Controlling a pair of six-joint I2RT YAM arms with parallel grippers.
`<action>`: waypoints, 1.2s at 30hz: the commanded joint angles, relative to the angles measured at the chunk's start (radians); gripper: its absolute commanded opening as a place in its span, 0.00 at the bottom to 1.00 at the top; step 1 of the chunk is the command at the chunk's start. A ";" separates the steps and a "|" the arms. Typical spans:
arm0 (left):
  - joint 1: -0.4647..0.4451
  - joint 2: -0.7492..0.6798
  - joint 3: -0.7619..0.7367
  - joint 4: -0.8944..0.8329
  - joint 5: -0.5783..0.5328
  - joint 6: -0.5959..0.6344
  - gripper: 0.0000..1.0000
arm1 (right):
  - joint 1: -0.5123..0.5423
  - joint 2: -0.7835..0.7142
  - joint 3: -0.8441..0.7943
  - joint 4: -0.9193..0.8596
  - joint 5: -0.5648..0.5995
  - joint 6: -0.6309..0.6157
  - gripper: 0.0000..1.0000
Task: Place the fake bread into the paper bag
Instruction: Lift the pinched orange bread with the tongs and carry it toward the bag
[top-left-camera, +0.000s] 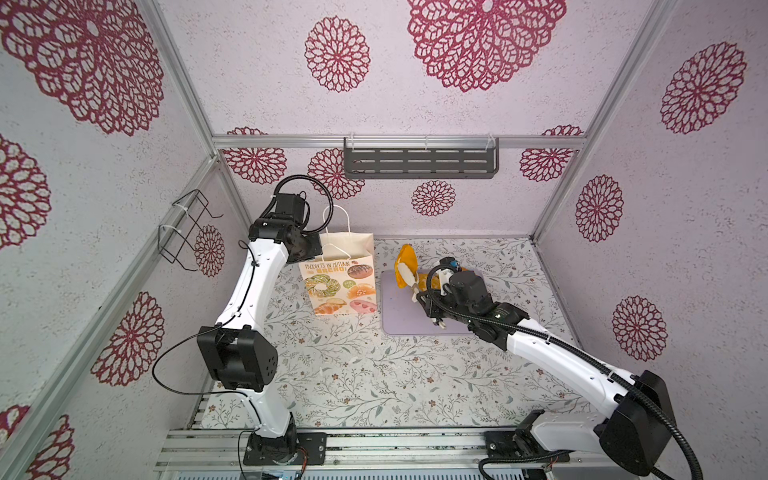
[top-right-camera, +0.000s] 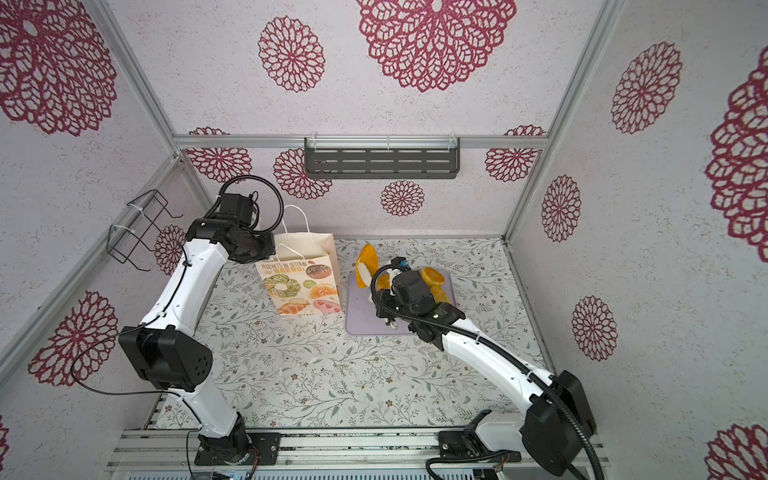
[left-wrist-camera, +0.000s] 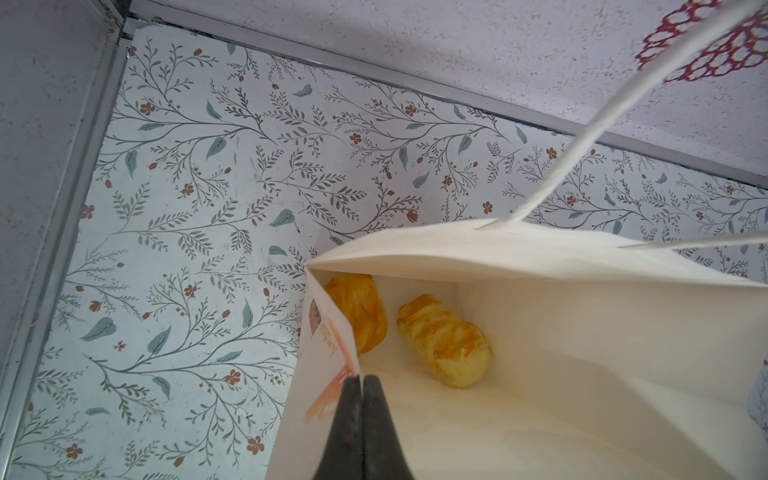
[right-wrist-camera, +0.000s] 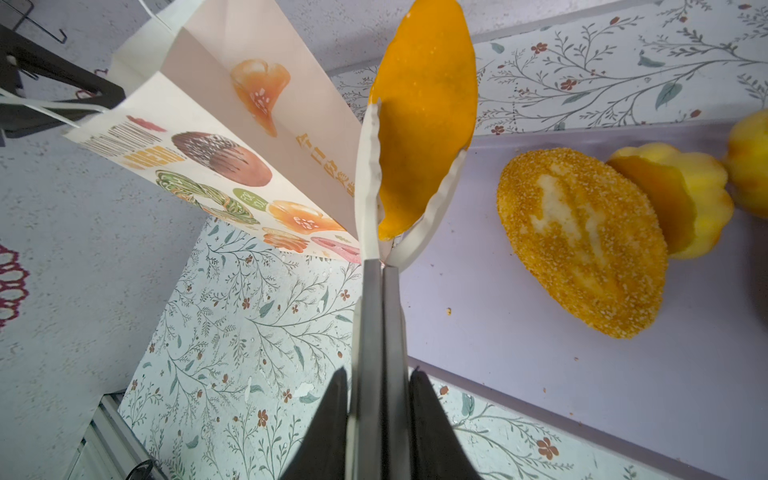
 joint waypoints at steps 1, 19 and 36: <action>-0.007 0.017 0.012 -0.029 -0.007 0.005 0.00 | -0.005 -0.057 0.020 0.093 -0.005 -0.028 0.03; -0.010 0.019 0.013 -0.029 0.007 0.006 0.00 | -0.003 -0.032 0.203 0.013 -0.012 -0.114 0.01; -0.011 0.011 0.014 -0.030 0.013 0.010 0.00 | 0.049 0.082 0.404 -0.012 -0.010 -0.219 0.01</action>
